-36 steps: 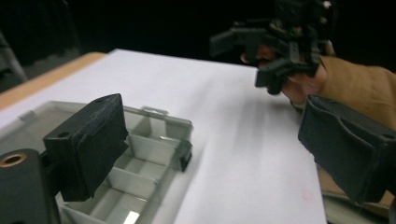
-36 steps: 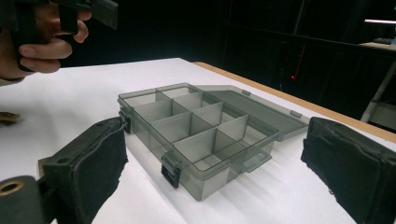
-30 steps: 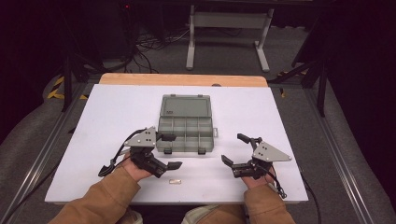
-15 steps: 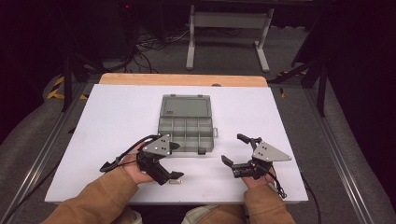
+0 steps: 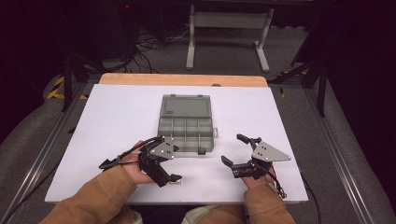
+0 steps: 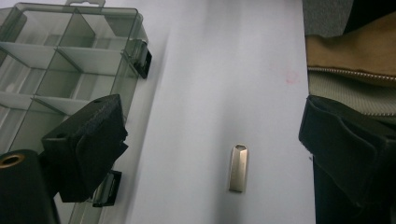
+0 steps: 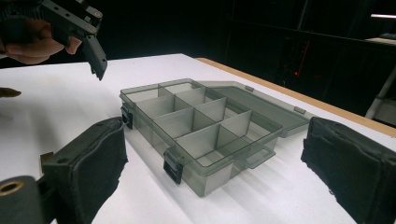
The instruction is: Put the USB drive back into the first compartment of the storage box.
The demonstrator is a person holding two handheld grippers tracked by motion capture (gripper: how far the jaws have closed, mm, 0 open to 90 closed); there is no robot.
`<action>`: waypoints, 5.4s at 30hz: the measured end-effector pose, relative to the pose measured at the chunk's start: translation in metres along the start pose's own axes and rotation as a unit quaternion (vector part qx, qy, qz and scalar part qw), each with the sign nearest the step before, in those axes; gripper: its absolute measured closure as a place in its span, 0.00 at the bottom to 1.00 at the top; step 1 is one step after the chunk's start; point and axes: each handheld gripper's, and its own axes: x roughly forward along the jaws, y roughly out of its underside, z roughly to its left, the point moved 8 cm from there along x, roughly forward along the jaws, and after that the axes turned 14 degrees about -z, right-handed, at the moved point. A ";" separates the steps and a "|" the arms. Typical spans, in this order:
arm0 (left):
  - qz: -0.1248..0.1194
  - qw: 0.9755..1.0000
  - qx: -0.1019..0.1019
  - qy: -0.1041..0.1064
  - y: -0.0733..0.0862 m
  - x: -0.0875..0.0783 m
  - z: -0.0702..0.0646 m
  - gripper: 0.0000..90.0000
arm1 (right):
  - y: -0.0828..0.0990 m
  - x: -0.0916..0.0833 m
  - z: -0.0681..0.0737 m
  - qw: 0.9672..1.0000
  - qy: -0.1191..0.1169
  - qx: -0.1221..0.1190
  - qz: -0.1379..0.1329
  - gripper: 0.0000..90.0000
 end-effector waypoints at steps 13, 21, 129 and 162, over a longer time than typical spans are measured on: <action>0.043 0.999 -0.016 0.017 0.006 0.002 -0.005 0.14 | 0.001 0.000 0.000 1.000 -0.002 -0.002 0.002 0.07; 0.068 0.997 -0.012 0.024 0.011 0.006 -0.008 0.19 | 0.000 0.000 0.001 1.000 -0.004 -0.002 0.001 0.07; 0.148 0.987 0.011 0.059 0.043 0.030 -0.017 0.87 | 0.004 0.001 0.000 1.000 -0.006 0.002 0.006 0.07; 0.049 0.998 -0.038 0.018 0.010 -0.009 0.010 0.87 | 0.004 0.001 0.001 1.000 -0.009 0.001 0.006 0.07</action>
